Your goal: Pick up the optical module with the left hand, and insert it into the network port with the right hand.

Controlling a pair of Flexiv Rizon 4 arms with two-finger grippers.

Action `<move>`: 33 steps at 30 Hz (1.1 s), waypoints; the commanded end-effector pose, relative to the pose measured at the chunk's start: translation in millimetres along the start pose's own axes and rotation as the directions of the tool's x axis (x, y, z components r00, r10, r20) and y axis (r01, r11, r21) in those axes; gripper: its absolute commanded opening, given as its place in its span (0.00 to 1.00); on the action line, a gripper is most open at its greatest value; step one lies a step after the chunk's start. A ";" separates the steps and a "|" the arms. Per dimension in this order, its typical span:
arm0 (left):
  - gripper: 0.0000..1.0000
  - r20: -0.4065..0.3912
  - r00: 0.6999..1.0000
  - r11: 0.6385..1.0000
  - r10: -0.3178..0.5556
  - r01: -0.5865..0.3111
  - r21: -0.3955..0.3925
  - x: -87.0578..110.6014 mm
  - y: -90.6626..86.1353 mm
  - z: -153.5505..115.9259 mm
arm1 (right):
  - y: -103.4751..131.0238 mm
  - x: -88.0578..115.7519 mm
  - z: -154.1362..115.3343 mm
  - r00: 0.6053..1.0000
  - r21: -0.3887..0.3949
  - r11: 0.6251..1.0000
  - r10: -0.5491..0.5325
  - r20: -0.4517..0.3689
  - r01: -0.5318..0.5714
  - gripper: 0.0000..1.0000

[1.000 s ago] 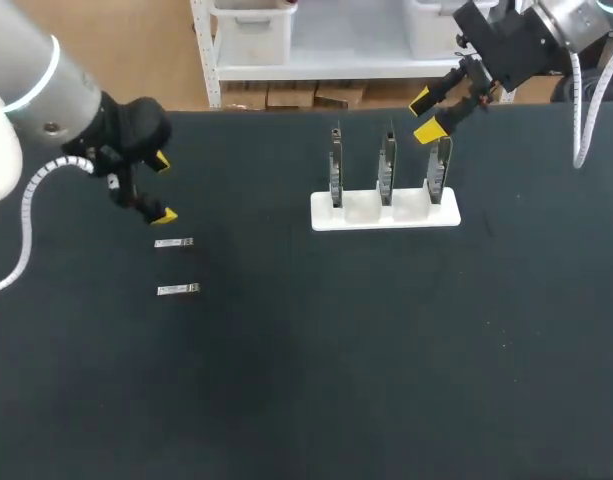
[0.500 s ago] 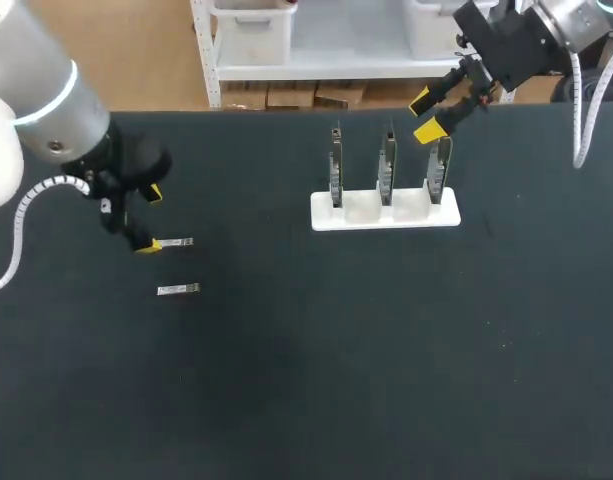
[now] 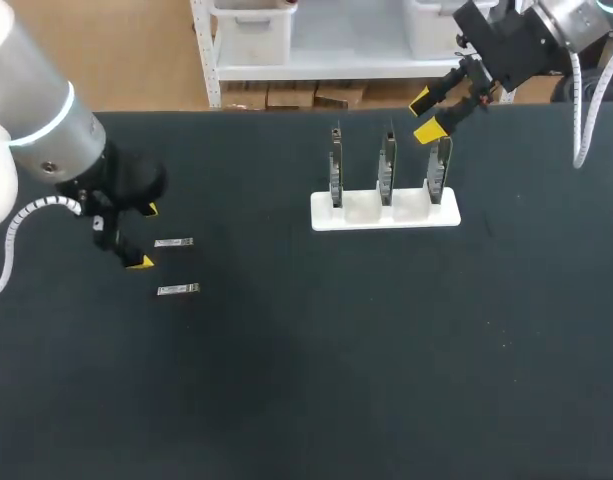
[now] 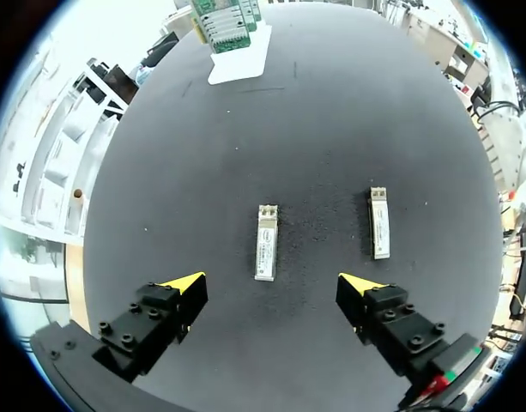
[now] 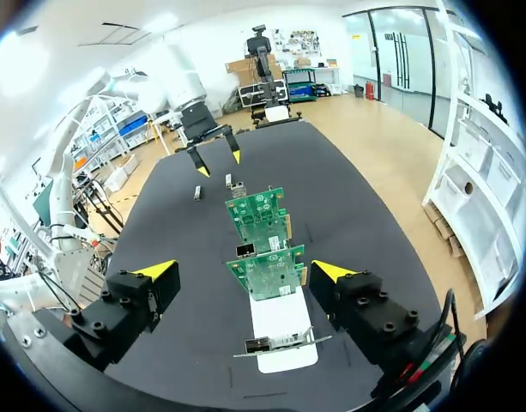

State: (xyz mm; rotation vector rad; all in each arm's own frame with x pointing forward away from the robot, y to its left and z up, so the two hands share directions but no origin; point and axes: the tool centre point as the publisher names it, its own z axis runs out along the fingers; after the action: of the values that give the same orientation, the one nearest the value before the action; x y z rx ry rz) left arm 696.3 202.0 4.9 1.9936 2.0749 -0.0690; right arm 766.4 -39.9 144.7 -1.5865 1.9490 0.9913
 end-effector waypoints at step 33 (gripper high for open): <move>1.00 -0.130 0.991 0.999 -0.026 0.022 -0.033 -15.0 0.3 3.6 | 2.2 0.6 0.1 1.000 0.005 1.000 -0.001 0.001 0.001 1.00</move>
State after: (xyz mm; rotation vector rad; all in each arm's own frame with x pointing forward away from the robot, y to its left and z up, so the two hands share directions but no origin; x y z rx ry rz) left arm 694.2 188.5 7.5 2.0000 2.1603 0.0895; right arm 766.4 -39.9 144.7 -1.5865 1.9490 0.9912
